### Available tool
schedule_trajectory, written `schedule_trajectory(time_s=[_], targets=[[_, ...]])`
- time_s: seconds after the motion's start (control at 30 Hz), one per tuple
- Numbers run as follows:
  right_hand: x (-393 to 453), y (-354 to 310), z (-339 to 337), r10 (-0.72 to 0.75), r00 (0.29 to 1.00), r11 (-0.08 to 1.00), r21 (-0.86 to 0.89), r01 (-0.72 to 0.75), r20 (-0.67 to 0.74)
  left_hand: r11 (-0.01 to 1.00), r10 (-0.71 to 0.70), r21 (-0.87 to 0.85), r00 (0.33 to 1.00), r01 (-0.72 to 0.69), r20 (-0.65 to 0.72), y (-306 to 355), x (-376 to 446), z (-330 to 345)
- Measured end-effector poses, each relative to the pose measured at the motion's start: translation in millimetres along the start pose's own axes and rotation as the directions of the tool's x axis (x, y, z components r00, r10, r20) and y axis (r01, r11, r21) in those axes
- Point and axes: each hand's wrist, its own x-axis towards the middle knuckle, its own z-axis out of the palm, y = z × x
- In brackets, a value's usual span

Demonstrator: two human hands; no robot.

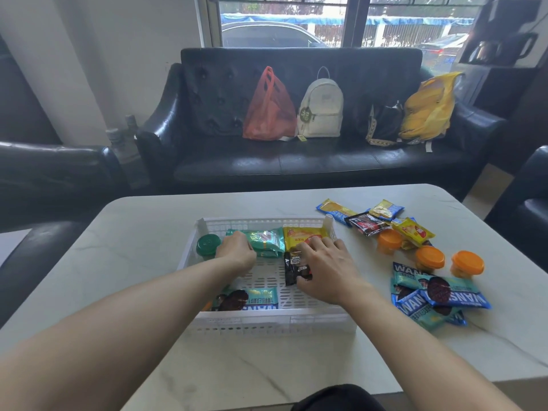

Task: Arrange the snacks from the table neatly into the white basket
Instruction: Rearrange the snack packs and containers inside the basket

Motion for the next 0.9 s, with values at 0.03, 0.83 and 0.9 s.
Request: schedule_trajectory(time_s=[0.03, 0.83, 0.9], targets=[[1.0, -5.2, -2.2, -0.012, 1.000, 1.000, 0.012, 0.012, -0.024, 0.998, 0.034, 0.049, 0.999, -0.033, -0.027, -2.9, -0.8, -2.8], [12.1, -58.1, 9.3, -0.156, 0.971, 0.945, 0.314, 0.093, 0.181, 0.593, 0.412, 0.698, 0.896, -0.401, 0.164, -49.8, -9.2, -40.9], [13.1, -58.8, 9.7, -0.153, 0.968, 0.944, 0.318, 0.085, 0.196, 0.619, 0.415, 0.663, 0.892, -0.421, 0.179, -49.4, -8.6, -40.9]])
